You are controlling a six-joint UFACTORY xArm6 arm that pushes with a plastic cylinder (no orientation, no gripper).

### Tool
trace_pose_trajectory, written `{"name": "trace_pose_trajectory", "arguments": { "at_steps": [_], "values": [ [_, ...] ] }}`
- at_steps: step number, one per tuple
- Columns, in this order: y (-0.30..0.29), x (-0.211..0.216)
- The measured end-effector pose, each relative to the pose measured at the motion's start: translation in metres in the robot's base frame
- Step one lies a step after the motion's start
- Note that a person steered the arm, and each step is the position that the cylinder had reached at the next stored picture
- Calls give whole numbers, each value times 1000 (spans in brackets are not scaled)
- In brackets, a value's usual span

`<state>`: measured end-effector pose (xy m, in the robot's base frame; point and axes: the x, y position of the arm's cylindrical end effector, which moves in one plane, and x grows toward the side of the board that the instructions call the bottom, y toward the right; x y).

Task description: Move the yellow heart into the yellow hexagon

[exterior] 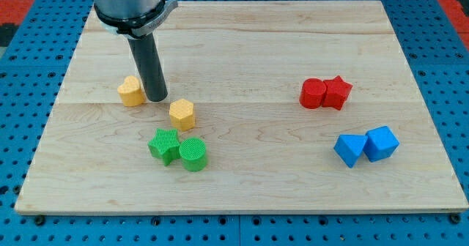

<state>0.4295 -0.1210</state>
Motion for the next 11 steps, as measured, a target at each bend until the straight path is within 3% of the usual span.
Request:
{"name": "trace_pose_trajectory", "arguments": {
  "at_steps": [1,2,3,5,6,7,8,9,11],
  "values": [
    [107,-13],
    [117,59],
    [73,75],
    [-21,-17],
    [21,-21],
    [49,16],
    [-38,27],
    [-88,12],
    [-81,-14]
  ]
}}
